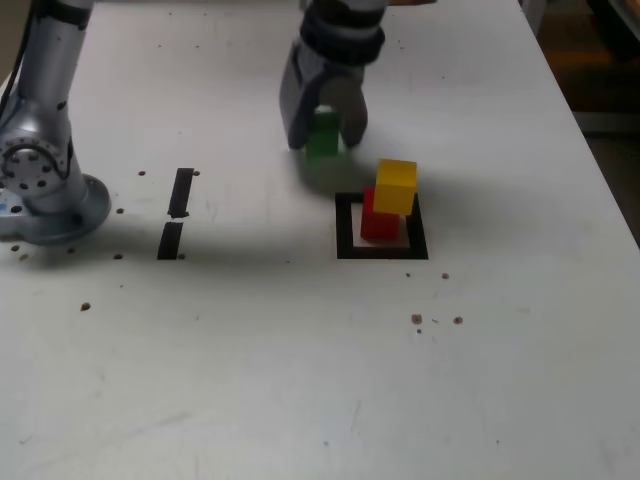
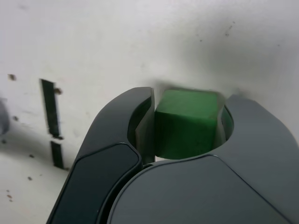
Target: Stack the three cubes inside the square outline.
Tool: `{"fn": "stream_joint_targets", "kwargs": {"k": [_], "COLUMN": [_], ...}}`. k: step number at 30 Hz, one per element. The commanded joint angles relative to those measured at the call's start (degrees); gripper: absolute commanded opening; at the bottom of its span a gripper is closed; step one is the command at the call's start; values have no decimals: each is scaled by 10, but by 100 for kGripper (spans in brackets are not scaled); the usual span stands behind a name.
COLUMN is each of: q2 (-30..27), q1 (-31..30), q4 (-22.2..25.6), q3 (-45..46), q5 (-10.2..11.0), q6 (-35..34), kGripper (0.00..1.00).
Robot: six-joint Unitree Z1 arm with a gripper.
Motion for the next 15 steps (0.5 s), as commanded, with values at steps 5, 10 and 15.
{"fn": "stream_joint_targets", "kwargs": {"k": [5, 10, 15], "q2": [-90, -71, -22], "q1": [-83, -159, -196], "q4": [171, 198, 198], "q3": [-149, -259, -311], "q5": [26, 0, -25], "q6": [-10, -12, -8], "kGripper": [22, 22, 22]}}
